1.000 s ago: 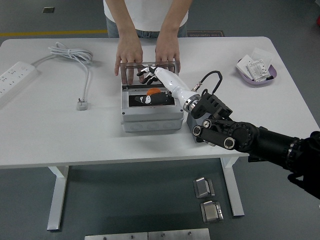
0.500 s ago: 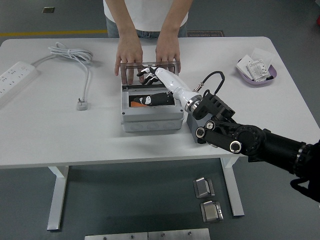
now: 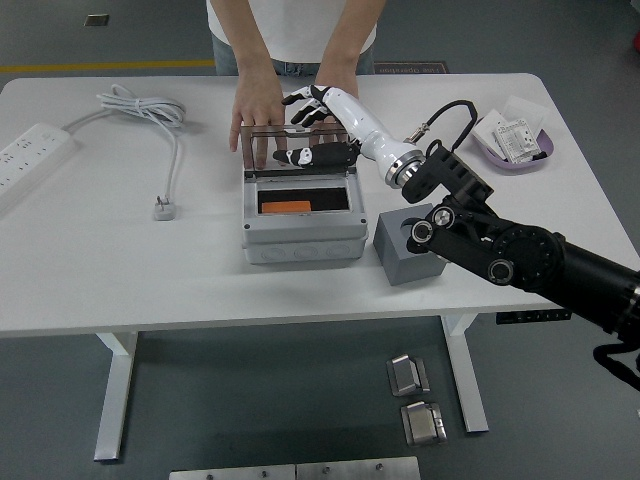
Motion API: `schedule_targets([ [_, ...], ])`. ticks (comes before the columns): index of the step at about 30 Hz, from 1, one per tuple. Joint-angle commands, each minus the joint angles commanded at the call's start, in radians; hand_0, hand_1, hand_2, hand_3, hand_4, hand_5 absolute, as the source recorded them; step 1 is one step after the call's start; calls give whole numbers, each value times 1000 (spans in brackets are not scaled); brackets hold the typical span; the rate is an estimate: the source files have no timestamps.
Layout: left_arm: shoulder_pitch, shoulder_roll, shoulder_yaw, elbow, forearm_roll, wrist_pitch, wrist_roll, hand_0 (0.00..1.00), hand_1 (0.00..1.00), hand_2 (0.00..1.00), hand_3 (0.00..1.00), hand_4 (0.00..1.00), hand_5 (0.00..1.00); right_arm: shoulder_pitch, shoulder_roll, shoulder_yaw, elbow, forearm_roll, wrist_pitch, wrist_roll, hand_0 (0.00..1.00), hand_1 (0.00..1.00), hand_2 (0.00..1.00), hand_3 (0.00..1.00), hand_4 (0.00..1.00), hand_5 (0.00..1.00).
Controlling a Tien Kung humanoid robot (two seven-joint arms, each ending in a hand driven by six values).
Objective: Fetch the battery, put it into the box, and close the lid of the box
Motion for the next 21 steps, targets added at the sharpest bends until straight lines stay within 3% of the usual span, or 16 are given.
schedule_targets([
  [7,-4,4,-7,-1,11,-4,8,575,644,588,596,600,141,83,-4,-105,-121,122,6,19,725,623,623,758,970,411],
  [8,-5,5,-8,-1,13,-5,9,575,644,588,598,601,140,92,-5,-123,-136,134,9,18,742,635,634,764,998,545],
  [13,-10,9,-12,-1,21,-8,13,575,644,588,598,601,140,119,-5,-211,-197,206,18,25,742,635,634,764,998,545],
  [15,-12,10,-13,-1,24,-9,14,575,643,588,597,600,142,122,-2,-234,-215,235,19,33,747,636,635,763,998,601],
  [21,-18,12,-18,-1,32,-15,15,575,644,588,598,600,140,121,4,-269,-246,288,21,51,754,636,636,765,998,611],
])
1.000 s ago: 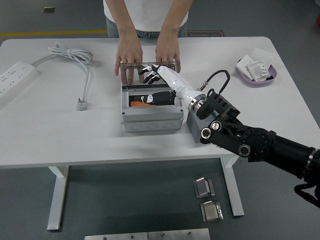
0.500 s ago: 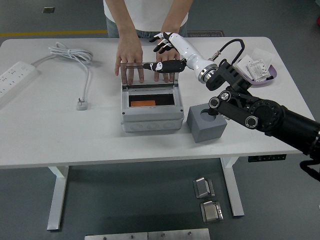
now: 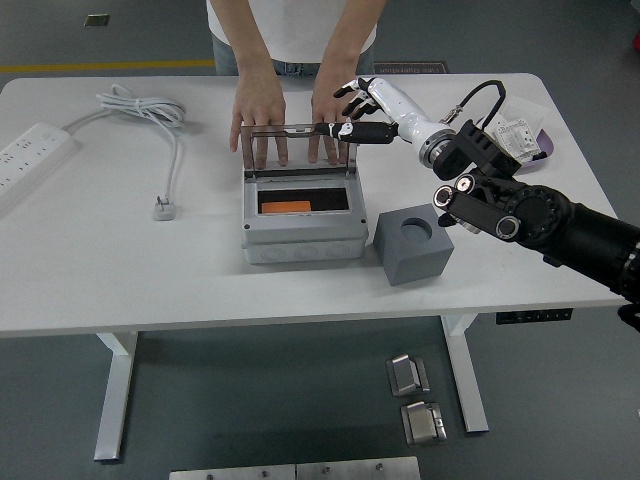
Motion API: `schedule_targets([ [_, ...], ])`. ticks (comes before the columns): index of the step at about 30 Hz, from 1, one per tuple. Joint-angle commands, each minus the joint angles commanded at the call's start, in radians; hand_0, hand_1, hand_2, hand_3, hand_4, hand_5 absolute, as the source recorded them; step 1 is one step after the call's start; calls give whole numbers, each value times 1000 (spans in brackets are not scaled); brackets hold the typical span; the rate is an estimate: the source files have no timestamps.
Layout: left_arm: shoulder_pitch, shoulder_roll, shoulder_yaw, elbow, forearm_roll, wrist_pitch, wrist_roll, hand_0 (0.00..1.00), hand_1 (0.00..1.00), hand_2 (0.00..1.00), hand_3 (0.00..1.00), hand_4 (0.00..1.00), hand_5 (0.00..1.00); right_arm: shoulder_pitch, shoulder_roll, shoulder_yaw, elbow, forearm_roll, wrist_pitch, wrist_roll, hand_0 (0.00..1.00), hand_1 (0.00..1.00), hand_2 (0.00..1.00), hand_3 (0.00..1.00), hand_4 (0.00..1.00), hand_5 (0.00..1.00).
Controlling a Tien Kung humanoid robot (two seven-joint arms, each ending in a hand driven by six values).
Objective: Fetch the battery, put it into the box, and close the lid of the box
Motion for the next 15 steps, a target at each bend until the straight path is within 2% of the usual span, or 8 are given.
schedule_targets([
  [7,-1,-1,-4,1,6,-4,0,575,644,588,598,601,142,-15,5,9,16,-4,-4,9,752,631,635,765,998,612],
  [15,4,-6,-3,1,5,-3,-1,575,645,588,598,601,141,-45,-9,28,92,-74,-8,1,748,629,634,764,998,606],
])
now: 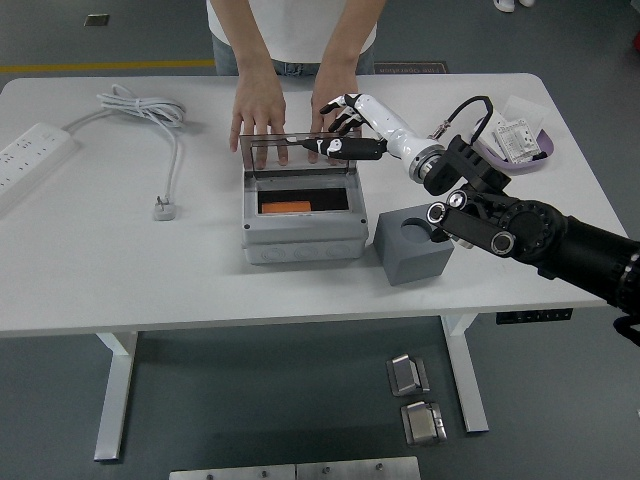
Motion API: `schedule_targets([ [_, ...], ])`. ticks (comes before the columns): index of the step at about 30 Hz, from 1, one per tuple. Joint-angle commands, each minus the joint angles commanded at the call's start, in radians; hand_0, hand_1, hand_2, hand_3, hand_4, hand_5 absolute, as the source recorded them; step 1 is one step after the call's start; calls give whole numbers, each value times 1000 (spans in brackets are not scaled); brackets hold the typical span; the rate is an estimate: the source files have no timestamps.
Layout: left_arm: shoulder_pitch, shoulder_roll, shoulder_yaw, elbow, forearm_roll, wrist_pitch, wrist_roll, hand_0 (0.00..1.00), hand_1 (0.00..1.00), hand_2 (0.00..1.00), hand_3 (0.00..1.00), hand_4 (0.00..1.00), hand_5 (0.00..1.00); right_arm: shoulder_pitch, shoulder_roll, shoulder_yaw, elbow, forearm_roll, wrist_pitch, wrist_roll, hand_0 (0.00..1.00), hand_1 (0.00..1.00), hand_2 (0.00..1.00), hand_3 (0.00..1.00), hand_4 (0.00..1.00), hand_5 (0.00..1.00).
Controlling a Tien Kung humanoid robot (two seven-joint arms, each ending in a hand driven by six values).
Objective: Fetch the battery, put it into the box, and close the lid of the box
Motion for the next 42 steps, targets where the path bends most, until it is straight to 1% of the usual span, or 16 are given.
schedule_targets([
  [7,4,-3,2,0,-4,2,-3,576,644,588,598,601,141,-32,-26,16,87,-51,-9,-7,751,630,636,763,998,605],
  [11,7,-7,2,1,-4,2,-3,576,644,588,597,599,140,-59,-32,20,117,-66,-13,-7,754,630,635,761,998,604],
  [19,12,-9,7,1,-13,5,-9,576,644,588,598,599,139,-104,-39,12,142,-63,-16,-4,748,628,633,763,998,600],
  [23,15,-13,10,1,-17,7,-11,576,645,588,598,599,138,-124,-44,22,157,-74,-17,-6,748,628,633,763,998,597],
  [29,16,-17,12,2,-22,9,-13,577,645,588,597,598,137,-145,-49,47,162,-94,-14,-15,748,629,632,763,998,597],
  [32,17,-19,13,2,-23,10,-14,577,645,588,597,599,138,-161,-55,78,169,-115,-9,-25,748,628,633,763,998,597],
  [38,24,-24,14,2,-28,12,-15,577,645,588,597,599,138,-224,-73,190,207,-207,11,-57,744,629,628,762,998,596],
  [42,28,-29,16,2,-33,14,-18,577,645,588,597,599,138,-294,-77,299,256,-299,62,-122,744,629,628,762,998,596],
])
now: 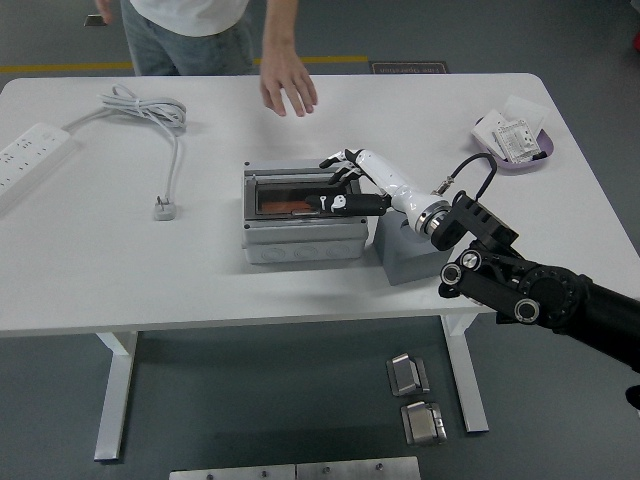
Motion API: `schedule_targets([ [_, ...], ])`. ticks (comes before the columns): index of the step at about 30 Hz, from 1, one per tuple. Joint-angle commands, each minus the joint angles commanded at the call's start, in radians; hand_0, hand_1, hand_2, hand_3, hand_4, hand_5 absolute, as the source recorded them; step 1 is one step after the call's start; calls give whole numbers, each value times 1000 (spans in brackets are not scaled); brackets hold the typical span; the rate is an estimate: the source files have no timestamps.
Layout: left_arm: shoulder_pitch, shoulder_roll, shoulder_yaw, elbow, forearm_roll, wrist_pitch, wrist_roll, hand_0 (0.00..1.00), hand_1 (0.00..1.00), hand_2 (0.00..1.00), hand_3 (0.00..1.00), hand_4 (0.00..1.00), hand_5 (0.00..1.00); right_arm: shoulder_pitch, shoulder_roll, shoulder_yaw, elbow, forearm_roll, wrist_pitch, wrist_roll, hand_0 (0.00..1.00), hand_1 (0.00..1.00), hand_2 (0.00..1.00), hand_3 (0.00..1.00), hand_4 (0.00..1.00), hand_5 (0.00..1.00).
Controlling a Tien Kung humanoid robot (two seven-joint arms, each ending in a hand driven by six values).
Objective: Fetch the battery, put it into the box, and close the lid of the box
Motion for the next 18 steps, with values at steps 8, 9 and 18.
schedule_targets([
  [8,10,-8,2,1,-6,3,-3,577,645,588,597,598,137,-116,-10,255,134,-204,136,-150,738,627,623,752,998,597],
  [9,11,-9,3,1,-7,3,-4,577,645,588,597,598,137,-129,-13,291,154,-232,144,-160,738,627,623,752,998,597],
  [18,13,-11,7,1,-14,5,-9,577,645,588,597,598,137,-200,-34,539,266,-366,134,-147,741,627,632,734,998,609],
])
